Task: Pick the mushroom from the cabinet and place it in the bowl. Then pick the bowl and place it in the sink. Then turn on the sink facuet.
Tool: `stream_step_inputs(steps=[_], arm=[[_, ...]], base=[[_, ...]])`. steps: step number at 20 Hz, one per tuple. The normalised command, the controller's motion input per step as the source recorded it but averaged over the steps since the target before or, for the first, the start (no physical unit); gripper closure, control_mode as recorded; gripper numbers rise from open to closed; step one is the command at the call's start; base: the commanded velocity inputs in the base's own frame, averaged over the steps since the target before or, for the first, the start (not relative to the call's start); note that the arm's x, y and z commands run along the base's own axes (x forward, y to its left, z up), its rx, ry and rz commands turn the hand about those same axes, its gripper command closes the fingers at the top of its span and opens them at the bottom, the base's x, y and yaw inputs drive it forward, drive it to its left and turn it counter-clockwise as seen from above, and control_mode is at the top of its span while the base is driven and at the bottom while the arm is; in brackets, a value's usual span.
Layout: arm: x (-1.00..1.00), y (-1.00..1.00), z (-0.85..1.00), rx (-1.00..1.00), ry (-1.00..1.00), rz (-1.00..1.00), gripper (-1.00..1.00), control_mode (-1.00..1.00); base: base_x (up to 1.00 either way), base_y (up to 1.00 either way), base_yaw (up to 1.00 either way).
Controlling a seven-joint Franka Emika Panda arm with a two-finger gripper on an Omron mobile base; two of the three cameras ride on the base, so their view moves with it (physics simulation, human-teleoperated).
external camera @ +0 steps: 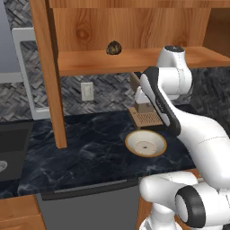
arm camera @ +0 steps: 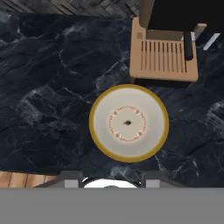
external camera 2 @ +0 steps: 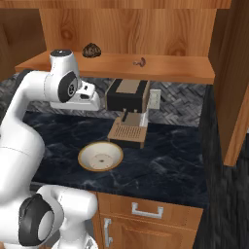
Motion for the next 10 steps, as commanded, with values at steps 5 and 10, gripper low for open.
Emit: stream_step_inputs(steps=[5, 10], arm=[[-0.03, -0.16, 0.03, 0.02, 0.0, 0.02, -1.0, -1.0], [-0.19, -0.19, 0.52, -0.02, -0.27, 0.0, -1.0, -1.0]], base=[[0.0, 0.0, 0.0], [0.0, 0.0, 0.0]])
